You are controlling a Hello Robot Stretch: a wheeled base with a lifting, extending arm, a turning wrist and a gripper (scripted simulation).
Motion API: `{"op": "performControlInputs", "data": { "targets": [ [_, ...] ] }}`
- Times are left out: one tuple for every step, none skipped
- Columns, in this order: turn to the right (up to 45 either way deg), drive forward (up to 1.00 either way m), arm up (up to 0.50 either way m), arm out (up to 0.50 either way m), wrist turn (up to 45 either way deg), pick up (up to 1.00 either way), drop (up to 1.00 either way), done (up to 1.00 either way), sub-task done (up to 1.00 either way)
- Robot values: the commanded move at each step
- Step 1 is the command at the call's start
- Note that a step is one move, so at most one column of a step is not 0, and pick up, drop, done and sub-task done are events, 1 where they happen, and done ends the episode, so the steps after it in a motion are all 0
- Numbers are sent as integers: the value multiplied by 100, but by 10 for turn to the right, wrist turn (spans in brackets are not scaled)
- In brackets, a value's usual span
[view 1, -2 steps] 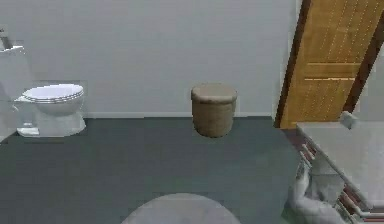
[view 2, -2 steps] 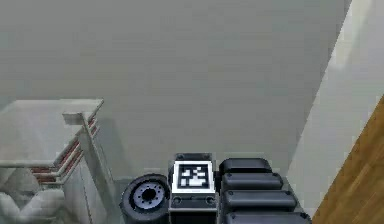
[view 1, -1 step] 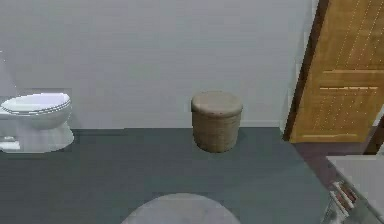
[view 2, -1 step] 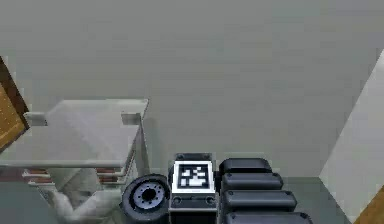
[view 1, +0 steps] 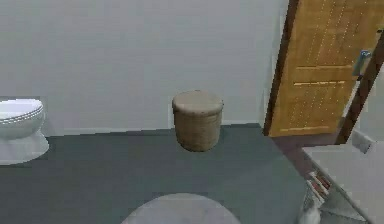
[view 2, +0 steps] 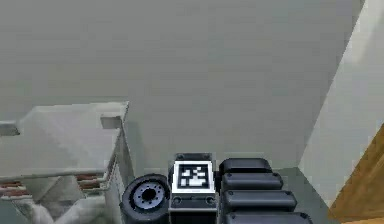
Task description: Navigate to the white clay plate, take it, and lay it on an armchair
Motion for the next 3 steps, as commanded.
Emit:
{"op": "performControlInputs", "data": {
  "targets": [
    [0, 90, 0, 0, 0, 0, 0, 0, 0],
    [450, 0, 0, 0, 0, 0, 0, 0, 0],
    [30, 0, 0, 0, 0, 0, 0, 0, 0]
  ]
}}
